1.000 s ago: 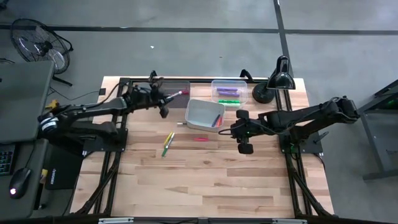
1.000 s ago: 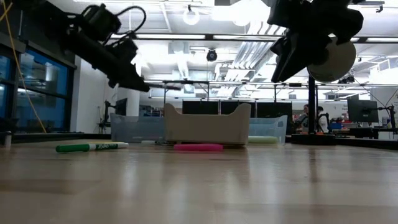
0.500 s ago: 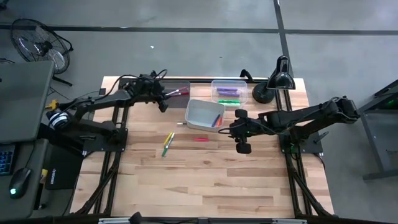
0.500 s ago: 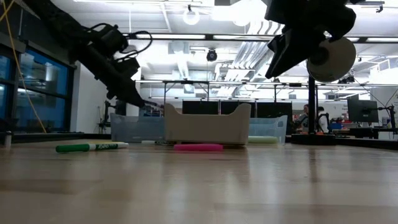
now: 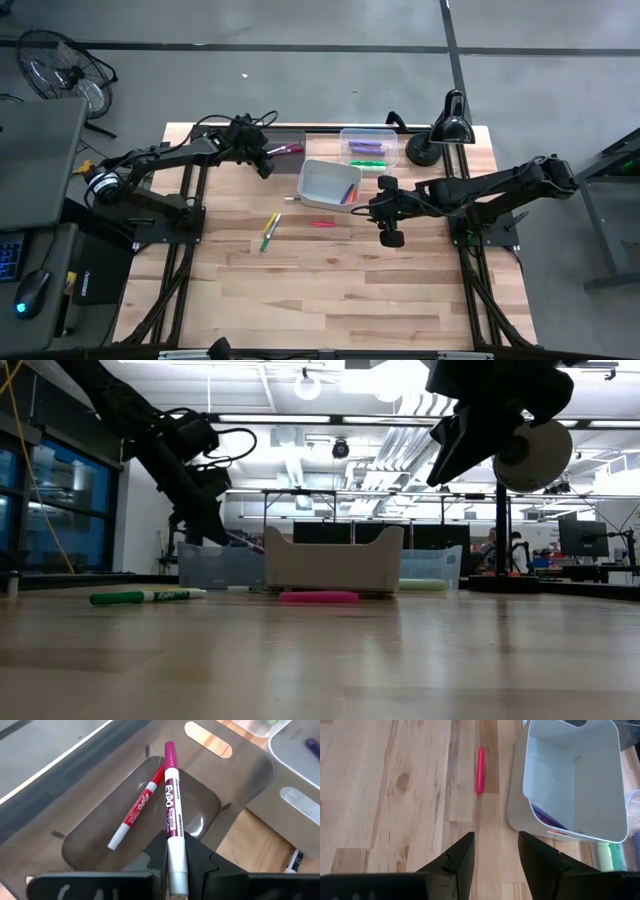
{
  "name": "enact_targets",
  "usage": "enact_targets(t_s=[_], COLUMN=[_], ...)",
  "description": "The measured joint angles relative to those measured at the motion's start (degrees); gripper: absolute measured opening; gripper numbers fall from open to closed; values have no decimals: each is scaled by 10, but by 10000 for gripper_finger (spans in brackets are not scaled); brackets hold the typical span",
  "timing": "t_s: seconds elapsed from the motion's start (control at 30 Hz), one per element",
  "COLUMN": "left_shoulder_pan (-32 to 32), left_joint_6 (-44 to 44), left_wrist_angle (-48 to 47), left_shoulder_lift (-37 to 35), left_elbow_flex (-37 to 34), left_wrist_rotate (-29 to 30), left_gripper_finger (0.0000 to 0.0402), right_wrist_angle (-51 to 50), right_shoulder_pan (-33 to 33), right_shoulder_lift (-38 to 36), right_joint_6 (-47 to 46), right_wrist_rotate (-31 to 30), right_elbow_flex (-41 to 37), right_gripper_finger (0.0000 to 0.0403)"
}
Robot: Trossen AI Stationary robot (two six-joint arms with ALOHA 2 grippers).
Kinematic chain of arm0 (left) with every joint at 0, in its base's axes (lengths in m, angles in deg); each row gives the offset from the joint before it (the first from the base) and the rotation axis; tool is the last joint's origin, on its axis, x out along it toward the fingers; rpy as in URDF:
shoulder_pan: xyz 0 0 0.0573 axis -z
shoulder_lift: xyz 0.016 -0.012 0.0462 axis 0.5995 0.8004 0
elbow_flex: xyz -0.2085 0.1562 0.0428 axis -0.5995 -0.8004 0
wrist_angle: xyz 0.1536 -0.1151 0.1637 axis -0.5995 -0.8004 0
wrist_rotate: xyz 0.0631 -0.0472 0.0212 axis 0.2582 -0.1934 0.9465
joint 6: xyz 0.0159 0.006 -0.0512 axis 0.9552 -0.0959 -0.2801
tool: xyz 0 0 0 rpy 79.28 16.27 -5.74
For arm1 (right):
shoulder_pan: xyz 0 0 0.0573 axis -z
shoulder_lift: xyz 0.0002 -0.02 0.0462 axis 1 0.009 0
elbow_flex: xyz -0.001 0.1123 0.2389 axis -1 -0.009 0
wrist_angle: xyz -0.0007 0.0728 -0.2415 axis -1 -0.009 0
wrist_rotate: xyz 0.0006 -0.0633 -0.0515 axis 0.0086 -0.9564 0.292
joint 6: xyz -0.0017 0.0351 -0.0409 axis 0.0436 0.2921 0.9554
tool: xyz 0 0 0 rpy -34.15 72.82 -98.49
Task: Pick & Place Markers
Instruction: Put the dark red marker into the black bin, then put the black marker into the black bin
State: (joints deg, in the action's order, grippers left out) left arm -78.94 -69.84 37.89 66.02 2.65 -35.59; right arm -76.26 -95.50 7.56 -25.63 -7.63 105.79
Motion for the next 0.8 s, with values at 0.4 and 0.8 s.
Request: enact_targets(t_s=[0.4,0.8], left_shoulder_pan=[1,1], left_joint_6=[-3,9], left_wrist_angle=[1,2], left_shoulder_lift=[0,-2], left_elbow_flex=[0,0], left_wrist_rotate=[-6,-40], left_gripper_finger=[58,126], right_wrist_angle=[0,0], right_shoulder_pan=[0,0], right_shoulder_lift=[0,0], right_joint_6=[-6,-9], right_wrist_rotate=[7,11], right_elbow_flex=[0,0], right_gripper_finger=[139,139])
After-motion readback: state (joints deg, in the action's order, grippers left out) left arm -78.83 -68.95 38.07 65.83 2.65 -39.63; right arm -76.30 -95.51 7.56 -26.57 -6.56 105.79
